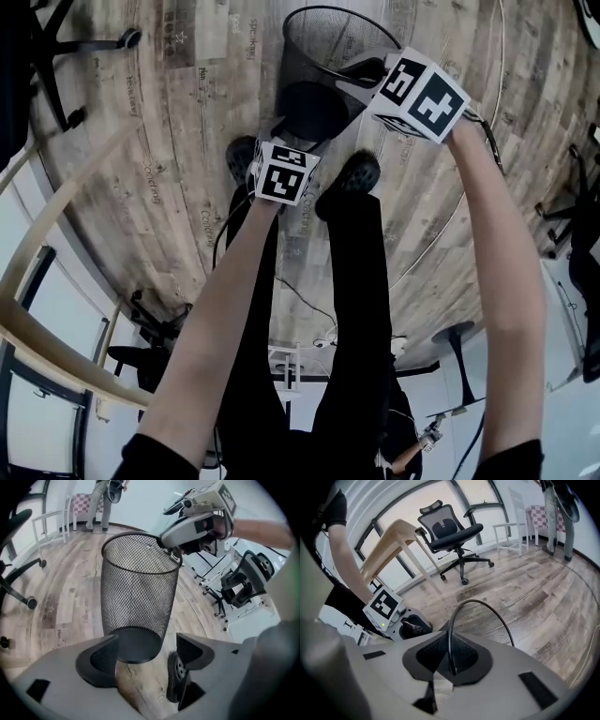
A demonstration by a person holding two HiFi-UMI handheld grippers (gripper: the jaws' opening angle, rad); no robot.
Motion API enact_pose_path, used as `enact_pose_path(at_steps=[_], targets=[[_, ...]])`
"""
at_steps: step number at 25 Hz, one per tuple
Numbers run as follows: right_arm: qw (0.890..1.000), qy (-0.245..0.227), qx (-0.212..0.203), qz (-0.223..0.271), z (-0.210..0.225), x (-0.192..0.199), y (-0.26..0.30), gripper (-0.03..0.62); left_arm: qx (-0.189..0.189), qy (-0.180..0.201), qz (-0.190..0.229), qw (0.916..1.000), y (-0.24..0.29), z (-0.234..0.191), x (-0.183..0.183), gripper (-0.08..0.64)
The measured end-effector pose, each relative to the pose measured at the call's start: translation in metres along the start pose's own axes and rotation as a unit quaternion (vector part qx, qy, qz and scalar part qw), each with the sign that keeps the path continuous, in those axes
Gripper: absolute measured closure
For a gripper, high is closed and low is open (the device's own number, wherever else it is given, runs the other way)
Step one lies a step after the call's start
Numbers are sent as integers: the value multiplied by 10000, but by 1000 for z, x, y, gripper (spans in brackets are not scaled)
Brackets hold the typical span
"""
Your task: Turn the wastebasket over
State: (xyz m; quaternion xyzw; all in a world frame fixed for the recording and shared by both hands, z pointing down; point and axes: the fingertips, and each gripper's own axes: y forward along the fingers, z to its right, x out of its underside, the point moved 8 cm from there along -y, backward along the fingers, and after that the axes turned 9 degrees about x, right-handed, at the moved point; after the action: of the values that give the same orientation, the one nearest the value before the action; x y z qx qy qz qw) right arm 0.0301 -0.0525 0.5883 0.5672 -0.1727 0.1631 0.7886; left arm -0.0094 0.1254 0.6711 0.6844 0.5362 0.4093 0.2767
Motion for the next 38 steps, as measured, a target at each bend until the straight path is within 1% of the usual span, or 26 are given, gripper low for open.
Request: enact_pose_path(at_steps=[4,10,12,14,17,19,26,31,38], targets=[[9978,-412,511,-47,2,-9,-10,537,-28,13,180,9998,-13,-4,-11,160],[9883,-997,1073,-426,-9,-2,-3,540,40,22,324,9995,-40,-13,-12,160],[9858,-1050,1217,-483,-12,3,0,540,-1,45,313,9995,-47,-18,-11,160],[9858,-953,1305,-458,-14,7,2,540,-42,74,299,9995,-53,-23,-10,160],[9888,-662,1277,-389,-21,11,4,540,-54,85,263,9996,-60,-26,-5,160],[9901,-556,1219,-408,-29,14,8,540,-58,95,215,9997,-62,-27,-1,160],[9923,-470,1034,-487,-51,28,21,540,36,173,136,9998,-61,-21,5,160],[9937,-395,884,-564,-67,36,33,538,83,158,121,9998,-59,-19,5,160],[9950,-174,761,-628,-84,48,51,538,146,218,97,9996,-53,-18,3,160]])
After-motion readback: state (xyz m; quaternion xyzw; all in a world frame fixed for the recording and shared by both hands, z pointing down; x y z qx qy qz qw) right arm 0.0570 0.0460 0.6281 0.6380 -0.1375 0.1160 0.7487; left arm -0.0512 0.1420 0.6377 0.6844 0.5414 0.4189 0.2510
